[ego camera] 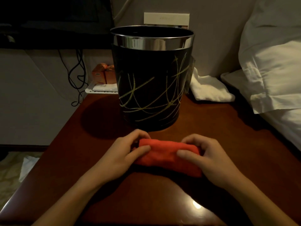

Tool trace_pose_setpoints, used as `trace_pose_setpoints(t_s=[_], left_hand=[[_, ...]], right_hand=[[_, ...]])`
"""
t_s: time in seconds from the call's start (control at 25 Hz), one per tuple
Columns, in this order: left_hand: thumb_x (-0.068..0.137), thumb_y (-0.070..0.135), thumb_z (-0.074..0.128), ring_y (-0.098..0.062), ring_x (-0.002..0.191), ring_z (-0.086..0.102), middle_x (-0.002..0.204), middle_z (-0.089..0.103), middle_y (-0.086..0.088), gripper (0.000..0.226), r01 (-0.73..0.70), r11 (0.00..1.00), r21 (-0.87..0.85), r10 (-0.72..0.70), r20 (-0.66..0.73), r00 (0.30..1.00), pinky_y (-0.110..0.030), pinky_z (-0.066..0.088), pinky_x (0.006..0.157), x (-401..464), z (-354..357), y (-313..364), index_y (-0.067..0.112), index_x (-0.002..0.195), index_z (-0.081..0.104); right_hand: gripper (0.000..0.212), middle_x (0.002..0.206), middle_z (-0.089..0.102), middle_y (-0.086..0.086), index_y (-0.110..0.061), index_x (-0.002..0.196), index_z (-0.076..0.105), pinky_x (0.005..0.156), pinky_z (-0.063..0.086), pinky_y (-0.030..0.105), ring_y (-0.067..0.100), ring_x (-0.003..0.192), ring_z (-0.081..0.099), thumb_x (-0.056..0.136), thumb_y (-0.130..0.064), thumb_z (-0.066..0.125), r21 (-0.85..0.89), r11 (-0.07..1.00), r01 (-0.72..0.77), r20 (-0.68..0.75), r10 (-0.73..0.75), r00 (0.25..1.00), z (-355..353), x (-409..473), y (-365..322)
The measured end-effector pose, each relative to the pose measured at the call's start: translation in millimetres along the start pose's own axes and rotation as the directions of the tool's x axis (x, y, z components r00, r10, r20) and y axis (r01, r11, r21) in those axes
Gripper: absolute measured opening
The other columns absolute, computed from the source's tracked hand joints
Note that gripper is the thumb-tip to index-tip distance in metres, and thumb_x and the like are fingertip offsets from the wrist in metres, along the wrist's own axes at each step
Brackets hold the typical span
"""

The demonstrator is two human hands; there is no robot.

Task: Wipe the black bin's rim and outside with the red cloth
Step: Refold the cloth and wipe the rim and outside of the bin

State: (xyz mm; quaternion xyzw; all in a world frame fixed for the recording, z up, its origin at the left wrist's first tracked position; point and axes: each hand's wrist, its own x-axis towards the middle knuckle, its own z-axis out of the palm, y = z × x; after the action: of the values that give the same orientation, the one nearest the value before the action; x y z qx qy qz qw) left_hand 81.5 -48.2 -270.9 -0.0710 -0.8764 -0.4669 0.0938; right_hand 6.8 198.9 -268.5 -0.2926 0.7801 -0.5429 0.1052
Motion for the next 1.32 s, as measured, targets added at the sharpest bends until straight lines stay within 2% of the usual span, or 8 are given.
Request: trace_pose_setpoints(t_s=[0.12,0.32,0.52,0.64,0.76,0.88,1.12,1.32], left_hand=[[0.091,0.025,0.060,0.001,0.086,0.059,0.092,0.063,0.015,0.011,0.033,0.980,-0.196,-0.063,-0.146,0.987,-0.021,0.046,0.075,17.5,13.5,10.4,0.029,0.101,0.060],[0.087,0.035,0.063,-0.001,0.105,0.054,0.108,0.057,0.019,0.022,0.004,0.988,0.152,0.061,-0.419,0.906,-0.028,0.047,0.089,21.8,22.6,30.5,0.032,0.108,0.066],[0.084,0.031,0.066,-0.007,0.104,0.065,0.110,0.070,0.008,0.036,0.050,0.857,-0.514,-0.098,-0.067,0.993,-0.024,0.052,0.084,8.8,33.2,69.1,0.024,0.119,0.062],[0.081,0.017,0.070,-0.012,0.101,0.067,0.106,0.071,0.003,0.036,-0.017,0.862,-0.506,-0.057,-0.131,0.990,-0.027,0.053,0.084,13.5,36.5,67.9,0.022,0.116,0.063],[0.081,0.019,0.069,-0.012,0.096,0.068,0.101,0.072,0.003,0.031,-0.075,0.849,-0.523,-0.066,-0.246,0.967,-0.027,0.054,0.081,20.5,38.3,66.9,0.023,0.111,0.065],[0.080,0.037,0.066,-0.005,0.092,0.066,0.097,0.071,0.009,0.028,-0.085,0.913,-0.400,-0.077,-0.372,0.925,-0.027,0.054,0.081,29.0,43.9,73.0,0.031,0.107,0.067],[0.071,0.069,0.058,-0.006,0.118,0.039,0.118,0.036,0.020,0.064,0.068,0.998,-0.003,-0.059,-0.546,0.835,-0.037,0.044,0.098,56.8,50.3,66.7,0.044,0.128,0.039],[0.078,0.054,0.061,-0.010,0.113,0.039,0.114,0.045,0.012,0.041,-0.128,0.949,0.288,0.294,-0.664,0.687,-0.038,0.043,0.094,75.1,25.5,78.9,0.029,0.112,0.060]], right_hand=[[0.019,0.096,0.078,0.005,-0.025,0.092,0.081,0.069,0.058,0.026,0.018,0.084,0.075,0.077,-0.035,0.085,0.380,0.923,-0.054,-0.052,0.079,0.996,10.9,4.3,-15.9],[0.027,0.112,0.076,0.013,-0.017,0.100,0.082,0.074,0.063,0.034,0.031,0.098,0.074,0.077,-0.030,0.084,0.591,0.801,-0.095,-0.050,0.154,0.987,18.8,12.9,-29.0],[0.034,0.125,0.071,-0.012,-0.015,0.096,0.082,0.089,0.063,0.040,0.015,0.115,0.071,0.072,-0.038,0.086,0.536,0.844,-0.010,-0.114,0.083,0.990,23.7,18.2,-32.0],[0.027,0.115,0.076,-0.006,-0.023,0.101,0.080,0.090,0.061,0.036,0.016,0.108,0.073,0.078,-0.037,0.086,0.484,0.875,0.025,-0.197,0.081,0.977,30.8,21.5,-32.9],[0.078,0.124,0.073,0.010,-0.022,0.126,0.069,0.100,0.057,0.052,0.030,0.115,0.072,0.063,-0.062,0.090,0.676,0.736,-0.038,-0.139,0.178,0.974,34.8,23.1,-27.4],[0.089,0.126,0.073,0.015,-0.020,0.128,0.070,0.098,0.060,0.049,0.033,0.118,0.071,0.054,-0.064,0.094,0.763,0.643,-0.061,-0.042,0.144,0.989,42.4,23.4,-38.5],[0.051,0.114,0.077,0.011,-0.018,0.119,0.073,0.085,0.060,0.041,0.026,0.106,0.076,0.072,-0.038,0.079,0.758,0.650,0.054,-0.277,0.246,0.929,41.3,41.0,-51.2],[0.050,0.103,0.078,0.009,-0.020,0.107,0.076,0.075,0.061,0.039,0.026,0.095,0.077,0.064,-0.045,0.082,0.581,0.776,0.246,-0.585,0.188,0.789,7.8,64.7,-59.6]])
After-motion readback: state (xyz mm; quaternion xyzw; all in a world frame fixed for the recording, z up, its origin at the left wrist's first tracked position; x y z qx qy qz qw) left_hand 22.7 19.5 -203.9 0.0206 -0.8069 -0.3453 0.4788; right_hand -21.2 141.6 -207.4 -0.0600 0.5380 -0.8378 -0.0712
